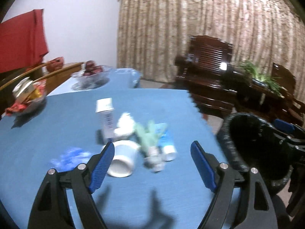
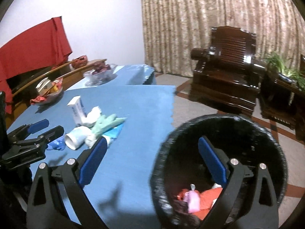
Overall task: Collect trash
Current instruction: 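Move both open grippers back over the items on the table, then grasp the white paper cup with the left gripper while the right grasps the blue hand-cream tube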
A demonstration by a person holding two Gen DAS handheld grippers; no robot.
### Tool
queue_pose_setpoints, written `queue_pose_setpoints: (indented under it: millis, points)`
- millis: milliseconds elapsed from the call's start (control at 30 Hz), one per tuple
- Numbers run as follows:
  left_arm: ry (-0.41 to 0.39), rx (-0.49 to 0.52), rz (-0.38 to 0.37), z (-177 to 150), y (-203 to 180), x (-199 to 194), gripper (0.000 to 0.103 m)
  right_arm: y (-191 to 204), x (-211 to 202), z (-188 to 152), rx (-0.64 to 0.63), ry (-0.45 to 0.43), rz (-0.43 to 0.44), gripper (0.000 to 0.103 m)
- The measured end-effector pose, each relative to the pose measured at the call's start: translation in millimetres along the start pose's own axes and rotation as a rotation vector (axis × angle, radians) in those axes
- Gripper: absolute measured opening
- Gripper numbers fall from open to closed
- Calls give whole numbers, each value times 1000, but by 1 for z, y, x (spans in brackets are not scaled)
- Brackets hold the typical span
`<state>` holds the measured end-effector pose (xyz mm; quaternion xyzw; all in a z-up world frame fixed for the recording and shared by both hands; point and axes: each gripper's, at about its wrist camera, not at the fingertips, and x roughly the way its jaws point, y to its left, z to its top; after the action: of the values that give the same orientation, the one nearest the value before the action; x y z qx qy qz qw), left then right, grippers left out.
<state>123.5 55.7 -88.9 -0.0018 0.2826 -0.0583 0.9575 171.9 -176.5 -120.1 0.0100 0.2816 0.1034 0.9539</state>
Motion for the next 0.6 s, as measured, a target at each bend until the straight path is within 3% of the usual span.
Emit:
queue_pose_setpoints:
  millis: [433,533,600]
  points:
    - [50,-67,107,-22,62,15,80,67,78,1,-44,77,39,93]
    - [56,-69,116,-26,66,20,80,75,99,-3,-50,114,44,82]
    - [60,-72,117,-27,69,22,80,80,113,-6,-50,141,48,81]
